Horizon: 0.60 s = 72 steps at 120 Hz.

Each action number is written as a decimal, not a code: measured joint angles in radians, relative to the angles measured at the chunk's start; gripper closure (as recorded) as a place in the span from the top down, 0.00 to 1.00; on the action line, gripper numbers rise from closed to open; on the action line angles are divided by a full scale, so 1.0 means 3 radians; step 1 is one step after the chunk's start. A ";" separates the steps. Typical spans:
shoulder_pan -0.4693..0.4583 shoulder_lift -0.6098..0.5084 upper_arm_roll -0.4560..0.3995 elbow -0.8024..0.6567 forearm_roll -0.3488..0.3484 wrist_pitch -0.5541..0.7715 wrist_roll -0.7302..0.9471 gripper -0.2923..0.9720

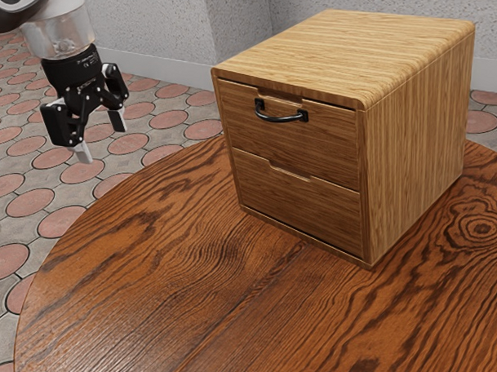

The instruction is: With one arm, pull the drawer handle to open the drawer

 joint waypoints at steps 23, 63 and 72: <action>-0.0035 0.0000 0.0004 -0.0001 -0.0004 0.0000 -0.0025 0.75; -0.0139 -0.0168 -0.0092 0.0347 0.0074 -0.0006 -0.0092 0.75; -0.0152 -0.0143 -0.0378 0.0460 0.0186 0.0047 -0.0141 0.75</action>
